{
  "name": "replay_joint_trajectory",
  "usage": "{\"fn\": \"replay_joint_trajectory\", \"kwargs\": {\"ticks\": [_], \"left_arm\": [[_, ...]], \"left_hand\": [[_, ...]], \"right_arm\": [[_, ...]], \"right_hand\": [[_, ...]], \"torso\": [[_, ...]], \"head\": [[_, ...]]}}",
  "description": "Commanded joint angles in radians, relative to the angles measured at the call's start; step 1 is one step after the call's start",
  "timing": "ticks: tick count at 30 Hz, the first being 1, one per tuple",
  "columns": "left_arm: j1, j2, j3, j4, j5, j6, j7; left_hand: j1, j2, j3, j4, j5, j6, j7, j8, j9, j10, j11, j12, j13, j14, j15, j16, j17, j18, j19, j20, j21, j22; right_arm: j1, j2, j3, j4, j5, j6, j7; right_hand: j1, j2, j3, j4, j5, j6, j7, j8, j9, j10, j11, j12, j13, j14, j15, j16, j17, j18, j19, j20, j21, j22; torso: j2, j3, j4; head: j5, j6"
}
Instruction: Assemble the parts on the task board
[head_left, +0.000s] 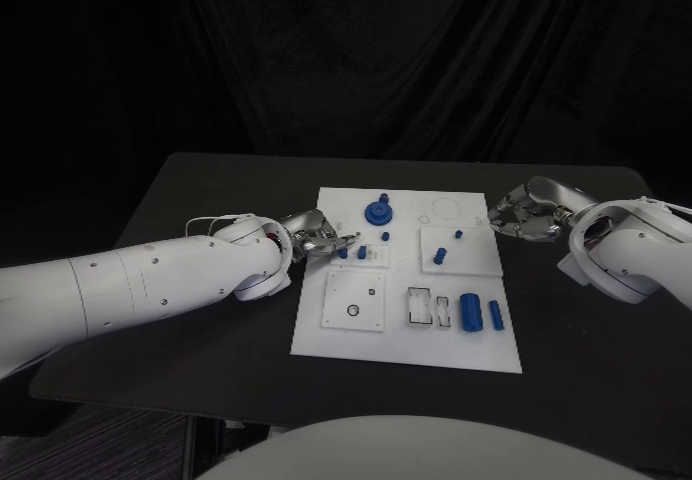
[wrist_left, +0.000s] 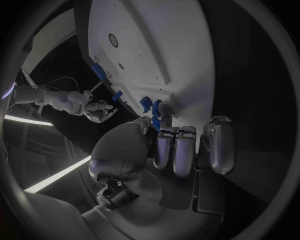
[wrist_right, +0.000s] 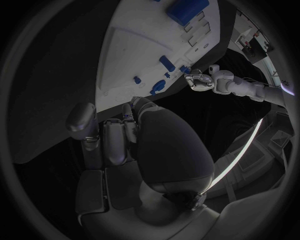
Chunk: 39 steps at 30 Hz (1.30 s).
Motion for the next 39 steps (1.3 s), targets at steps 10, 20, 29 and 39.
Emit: {"fn": "replay_joint_trajectory", "kwargs": {"ticks": [10,20,29,39], "left_arm": [[-0.004,0.006,-0.001,-0.013,0.003,0.018,-0.005],[-0.004,0.009,-0.001,-0.017,0.003,0.009,0.007],[-0.004,0.012,-0.001,-0.019,0.003,0.007,0.017],[-0.004,0.015,-0.001,-0.024,0.003,0.004,0.024]], "left_hand": [[0.014,0.001,-0.008,0.0,-0.006,-0.009,-0.006,0.006,0.029,0.104,-0.005,0.003,0.263,0.104,-0.005,0.003,0.263,-0.004,-0.002,-0.005,-0.007,0.198],[0.017,0.009,-0.008,0.002,-0.006,-0.018,-0.005,0.009,0.028,0.104,-0.004,0.003,0.263,0.104,-0.005,0.003,0.263,-0.004,-0.003,-0.006,-0.008,0.198],[0.015,0.019,-0.014,0.002,-0.006,-0.036,-0.001,-0.005,0.018,0.104,-0.001,0.003,0.263,0.104,-0.003,0.003,0.263,-0.004,-0.004,-0.005,-0.008,0.198],[0.032,0.011,-0.02,-0.002,-0.005,-0.048,0.003,-0.016,0.014,0.104,0.002,0.003,0.263,0.104,-0.001,0.003,0.263,-0.004,-0.004,-0.003,-0.008,0.198]], "right_arm": [[-0.002,0.002,0.001,-0.001,0.011,0.008,-0.011],[-0.003,0.005,0.001,-0.005,0.013,0.011,-0.013],[-0.003,0.006,0.001,-0.006,0.013,0.014,-0.016],[-0.004,0.004,0.001,-0.004,0.013,0.016,-0.017]], "right_hand": [[-0.013,0.0,0.004,0.0,0.004,0.001,0.004,-0.005,0.0,-0.008,-0.002,-0.006,0.0,0.008,0.007,-0.006,-0.001,0.017,-0.008,0.0,-0.006,0.109],[-0.013,0.001,0.006,0.0,0.004,-0.001,0.004,-0.006,0.0,-0.008,-0.002,-0.006,0.0,0.008,0.007,-0.006,-0.001,0.017,-0.008,0.0,-0.009,0.108],[-0.013,0.001,0.006,0.0,0.004,-0.001,0.004,-0.006,0.0,-0.008,-0.002,-0.006,0.0,0.008,0.007,-0.006,-0.001,0.017,-0.008,0.0,-0.009,0.108],[-0.013,0.001,0.007,-0.001,0.004,-0.002,0.005,-0.007,-0.001,-0.008,-0.002,-0.006,-0.001,0.008,0.007,-0.007,-0.002,0.017,-0.009,0.0,-0.012,0.108]], "torso": [[0.0,0.0005,-0.0015],[0.002,-0.0004,0.0],[0.001,-0.0009,0.0005],[0.001,-0.0003,0.0009]], "head": [[0.002,0.0],[0.004,0.0],[0.002,0.0],[0.002,0.0]]}}
